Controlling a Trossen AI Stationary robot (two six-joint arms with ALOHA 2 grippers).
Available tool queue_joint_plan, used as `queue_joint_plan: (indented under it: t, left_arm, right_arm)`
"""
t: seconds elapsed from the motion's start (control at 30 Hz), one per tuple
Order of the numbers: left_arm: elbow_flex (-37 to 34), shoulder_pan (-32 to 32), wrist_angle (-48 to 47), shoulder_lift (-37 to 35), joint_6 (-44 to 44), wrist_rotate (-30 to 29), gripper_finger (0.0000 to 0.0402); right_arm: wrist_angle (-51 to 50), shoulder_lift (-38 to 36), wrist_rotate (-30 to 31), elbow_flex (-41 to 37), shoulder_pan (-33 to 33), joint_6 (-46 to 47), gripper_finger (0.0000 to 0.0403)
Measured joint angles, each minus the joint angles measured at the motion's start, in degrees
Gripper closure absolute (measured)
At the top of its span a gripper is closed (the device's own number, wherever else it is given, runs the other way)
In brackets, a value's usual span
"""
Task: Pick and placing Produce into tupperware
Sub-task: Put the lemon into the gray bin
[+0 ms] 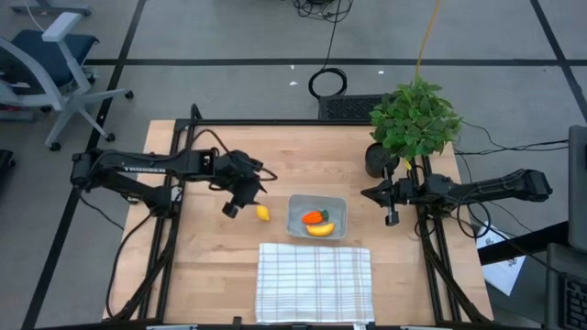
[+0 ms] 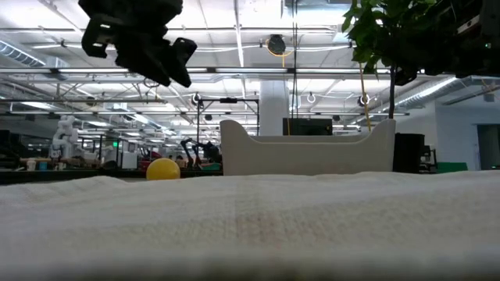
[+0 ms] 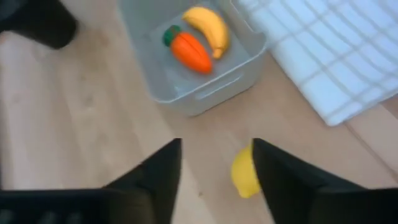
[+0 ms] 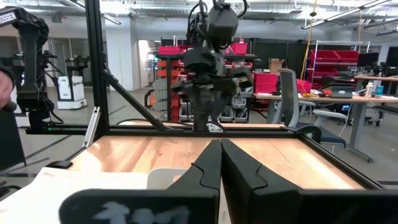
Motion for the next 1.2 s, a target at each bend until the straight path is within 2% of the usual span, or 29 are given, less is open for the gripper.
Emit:
queue_joint_plan:
  t: [0.2,0.4,0.7,1.03,1.2]
  left_arm:
    - [0.1,-3.1,1.4,2.2,-3.3,-5.3,0.0096]
    - [-0.1,-5.1,1.7,5.7,-7.9,-5.5,0.0047]
    - [-0.1,-5.5,-1.7,11.0,-8.3,-5.3,0.0039]
    - [-0.1,-7.1,-2.0,14.7,0.7,-6.0,0.0039]
    - [-0.1,-7.9,-0.9,16.8,2.5,-7.8,0.0039]
  right_arm:
    - [0.0,0.0,0.0,0.0,0.0,0.4,0.0403]
    - [-0.1,0.6,0.0,0.0,0.0,0.4,0.0403]
    - [0.0,1.0,0.0,0.0,0.0,0.4,0.0403]
    - [0.0,1.0,0.0,0.0,0.0,0.5,0.0403]
    - [0.0,1.0,0.0,0.0,0.0,0.6,0.0403]
